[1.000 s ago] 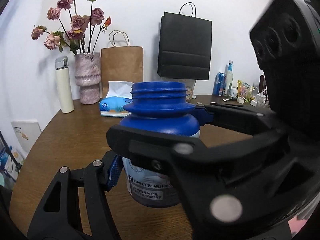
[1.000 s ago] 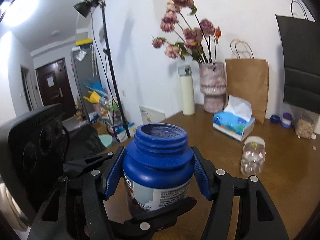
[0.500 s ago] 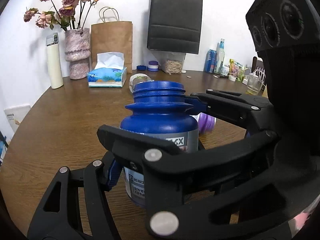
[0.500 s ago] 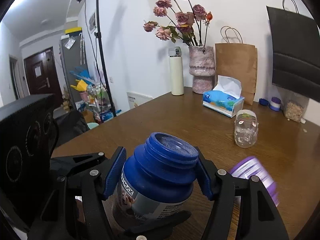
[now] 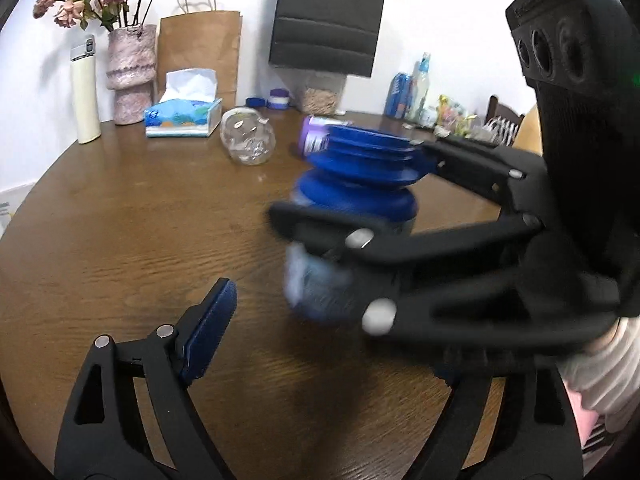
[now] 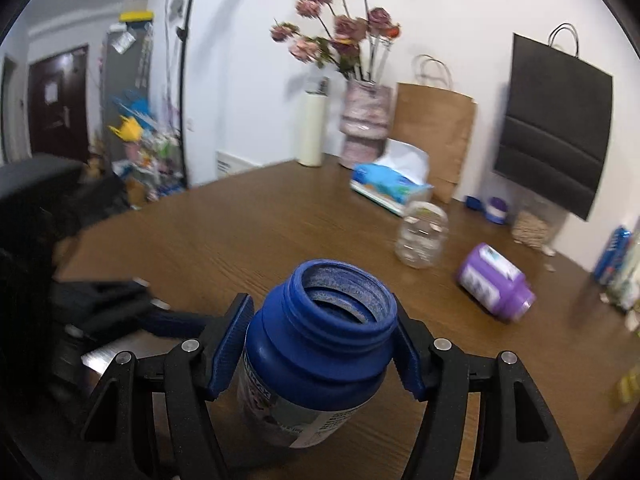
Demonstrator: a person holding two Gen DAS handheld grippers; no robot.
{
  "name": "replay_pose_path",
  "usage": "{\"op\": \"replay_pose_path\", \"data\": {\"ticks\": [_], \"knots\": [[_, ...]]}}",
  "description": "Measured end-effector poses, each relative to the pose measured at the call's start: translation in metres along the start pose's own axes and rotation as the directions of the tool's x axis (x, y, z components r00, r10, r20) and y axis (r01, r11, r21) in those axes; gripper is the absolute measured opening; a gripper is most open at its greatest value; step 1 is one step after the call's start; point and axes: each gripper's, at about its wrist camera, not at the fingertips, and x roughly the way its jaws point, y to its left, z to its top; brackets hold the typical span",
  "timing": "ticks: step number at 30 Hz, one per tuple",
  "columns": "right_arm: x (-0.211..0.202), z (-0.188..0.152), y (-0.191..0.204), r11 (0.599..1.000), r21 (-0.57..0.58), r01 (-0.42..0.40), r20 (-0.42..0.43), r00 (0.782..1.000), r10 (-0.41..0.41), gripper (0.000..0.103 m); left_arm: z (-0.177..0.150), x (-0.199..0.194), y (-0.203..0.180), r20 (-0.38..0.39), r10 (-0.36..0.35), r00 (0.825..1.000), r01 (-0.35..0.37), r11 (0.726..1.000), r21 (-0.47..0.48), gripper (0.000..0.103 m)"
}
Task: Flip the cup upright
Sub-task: 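Grasp the upright bottle with the right tool while the left tool releases it, then lower the bottle upright onto the table and open the right tool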
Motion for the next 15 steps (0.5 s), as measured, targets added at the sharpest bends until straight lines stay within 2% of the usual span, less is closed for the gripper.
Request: {"op": "replay_pose_path", "data": {"ticks": [3, 4, 5, 7, 10, 15], "knots": [[0.004, -0.007, -0.009, 1.000, -0.004, 0.017, -0.036, 0.999, -0.017, 0.069, -0.002, 0.002, 0.000, -0.042, 0.003, 0.999, -0.003, 1.000, -0.005, 0.083], [0.005, -0.009, -0.011, 1.000, -0.003, 0.010, -0.041, 0.999, -0.010, 0.069, -0.003, 0.002, -0.001, -0.055, 0.005, 0.998, -0.004, 1.000, 0.004, 0.085], [0.006, -0.011, -0.012, 1.000, -0.008, 0.014, -0.047, 0.999, -0.014, 0.069, -0.004, 0.003, -0.002, -0.069, 0.012, 0.998, -0.011, 1.000, 0.019, 0.092], [0.010, -0.014, -0.011, 0.999, -0.020, 0.030, -0.058, 0.998, -0.031, 0.069, -0.008, 0.004, -0.006, -0.081, 0.053, 0.995, -0.049, 0.997, 0.056, 0.093], [0.011, -0.019, -0.016, 1.000, 0.020, -0.023, -0.066, 0.998, 0.025, 0.070, -0.011, 0.002, -0.005, -0.079, 0.058, 0.995, -0.054, 0.997, 0.059, 0.093], [0.006, -0.020, -0.021, 0.996, 0.060, -0.063, -0.061, 0.996, 0.066, 0.070, -0.008, 0.004, 0.001, -0.088, 0.079, 0.993, -0.076, 0.996, 0.036, 0.093]]}}
